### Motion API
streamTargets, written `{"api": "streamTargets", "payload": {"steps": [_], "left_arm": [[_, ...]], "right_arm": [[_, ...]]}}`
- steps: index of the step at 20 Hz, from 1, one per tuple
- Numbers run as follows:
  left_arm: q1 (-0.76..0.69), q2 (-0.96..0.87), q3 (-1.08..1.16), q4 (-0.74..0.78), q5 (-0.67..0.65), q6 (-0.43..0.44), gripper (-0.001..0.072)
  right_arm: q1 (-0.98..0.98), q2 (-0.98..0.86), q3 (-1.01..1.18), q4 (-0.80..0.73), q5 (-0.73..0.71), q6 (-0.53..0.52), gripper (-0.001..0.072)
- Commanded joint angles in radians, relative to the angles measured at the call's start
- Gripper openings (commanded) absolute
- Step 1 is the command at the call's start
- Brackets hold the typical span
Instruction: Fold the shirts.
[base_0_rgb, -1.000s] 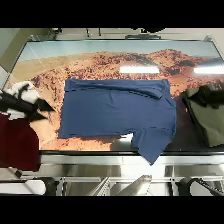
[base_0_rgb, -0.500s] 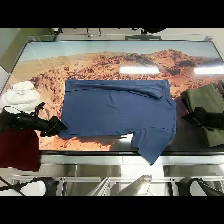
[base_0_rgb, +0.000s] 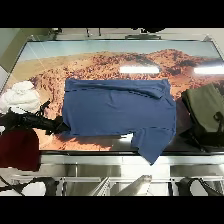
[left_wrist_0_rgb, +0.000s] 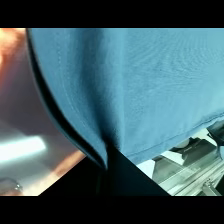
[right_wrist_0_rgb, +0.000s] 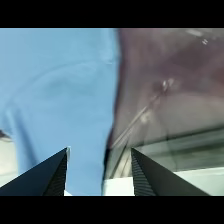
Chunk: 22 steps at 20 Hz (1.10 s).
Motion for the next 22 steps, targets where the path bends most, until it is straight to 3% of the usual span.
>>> {"api": "streamTargets", "payload": {"steps": [1, 8, 13, 15, 17, 18, 22], "left_arm": [[-0.002, 0.001, 0.000, -0.008, -0.003, 0.006, 0.0012], [-0.002, 0.001, 0.000, -0.013, -0.010, 0.005, 0.0012], [-0.002, 0.001, 0.000, -0.013, -0.029, 0.005, 0.0012], [-0.002, 0.001, 0.000, -0.012, -0.037, 0.005, 0.0012], [-0.002, 0.001, 0.000, -0.012, -0.040, 0.005, 0.0012], [-0.002, 0.001, 0.000, -0.011, -0.040, 0.005, 0.0012], [0.023, 0.001, 0.001, -0.013, -0.063, 0.006, 0.0012]], "right_arm": [[0.001, -0.089, -0.074, 0.071, -0.039, -0.066, 0.0431], [0.188, -0.224, -0.129, 0.197, -0.211, -0.103, 0.0431], [0.246, -0.285, -0.104, 0.298, -0.274, -0.218, 0.0414], [0.233, -0.284, -0.079, 0.299, -0.265, -0.230, 0.0163], [0.225, -0.284, -0.067, 0.299, -0.244, -0.230, 0.0106], [0.225, -0.285, -0.066, 0.298, -0.238, -0.230, 0.0015], [0.225, -0.283, -0.051, 0.299, -0.202, -0.229, 0.0014]]}}
